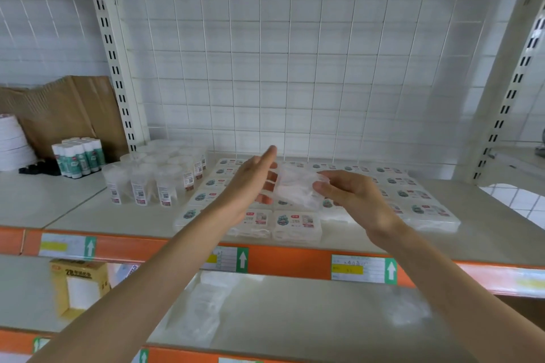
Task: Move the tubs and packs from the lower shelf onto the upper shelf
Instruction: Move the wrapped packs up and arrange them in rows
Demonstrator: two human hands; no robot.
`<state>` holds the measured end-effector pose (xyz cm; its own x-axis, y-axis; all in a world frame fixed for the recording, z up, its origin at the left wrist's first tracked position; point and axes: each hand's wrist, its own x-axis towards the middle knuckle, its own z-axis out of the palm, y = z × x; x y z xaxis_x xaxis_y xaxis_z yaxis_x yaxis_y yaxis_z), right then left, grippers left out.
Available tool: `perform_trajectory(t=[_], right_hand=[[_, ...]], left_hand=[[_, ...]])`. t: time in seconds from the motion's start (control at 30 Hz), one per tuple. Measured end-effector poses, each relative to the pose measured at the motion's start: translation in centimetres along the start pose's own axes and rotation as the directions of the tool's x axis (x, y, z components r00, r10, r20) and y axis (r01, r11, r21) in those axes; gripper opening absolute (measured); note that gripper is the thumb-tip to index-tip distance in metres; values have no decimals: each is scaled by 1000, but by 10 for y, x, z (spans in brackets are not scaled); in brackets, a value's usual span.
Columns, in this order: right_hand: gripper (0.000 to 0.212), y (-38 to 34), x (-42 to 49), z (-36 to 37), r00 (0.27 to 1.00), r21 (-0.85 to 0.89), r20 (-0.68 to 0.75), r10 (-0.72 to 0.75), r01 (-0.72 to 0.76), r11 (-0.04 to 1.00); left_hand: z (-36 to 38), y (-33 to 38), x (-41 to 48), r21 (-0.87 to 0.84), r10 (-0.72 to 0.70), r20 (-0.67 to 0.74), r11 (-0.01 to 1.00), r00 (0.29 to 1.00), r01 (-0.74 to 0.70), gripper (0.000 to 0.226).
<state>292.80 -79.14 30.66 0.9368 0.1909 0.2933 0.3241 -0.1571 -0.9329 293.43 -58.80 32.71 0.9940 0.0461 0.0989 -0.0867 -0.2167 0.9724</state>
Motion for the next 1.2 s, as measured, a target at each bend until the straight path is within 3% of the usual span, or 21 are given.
perform_trajectory(t=[0.1, 0.23, 0.5, 0.6, 0.67, 0.77, 0.87, 1.0, 1.2], right_hand=[[23, 5, -5, -5, 997, -43, -23, -78, 77, 996], [29, 9, -8, -8, 979, -237, -57, -195, 176, 955], [37, 12, -15, -6, 926, -352, -57, -374, 332, 875], [39, 11, -17, -5, 955, -324, -20, -296, 274, 906], [41, 7, -18, -2, 982, -201, -14, -189, 182, 962], [55, -4, -15, 4, 993, 37, -116, 5, -1, 999], [50, -13, -7, 2, 985, 70, -71, 160, -155, 985], [37, -17, -4, 3, 979, 62, 45, 200, -202, 977], [34, -11, -4, 8, 978, 218, 44, 203, -207, 954]], left_hand=[[-4, -1, -3, 10, -126, -9, 992, 992, 126, 52], [-3, -2, -12, 42, -199, 106, 980, 974, 195, 46], [3, -2, -14, -385, -179, 209, 889, 961, 249, 14], [4, -8, -13, -514, -144, 186, 829, 972, 221, 27], [3, -11, -13, -480, -95, 126, 866, 987, 144, 32], [4, -13, -13, -436, -26, 88, 898, 996, 62, 32], [4, -11, -16, -368, 27, 106, 930, 994, 14, 27], [7, -9, -19, -283, 69, 126, 958, 990, -31, 23], [14, -8, -23, -268, 53, 111, 963, 992, -22, 25]])
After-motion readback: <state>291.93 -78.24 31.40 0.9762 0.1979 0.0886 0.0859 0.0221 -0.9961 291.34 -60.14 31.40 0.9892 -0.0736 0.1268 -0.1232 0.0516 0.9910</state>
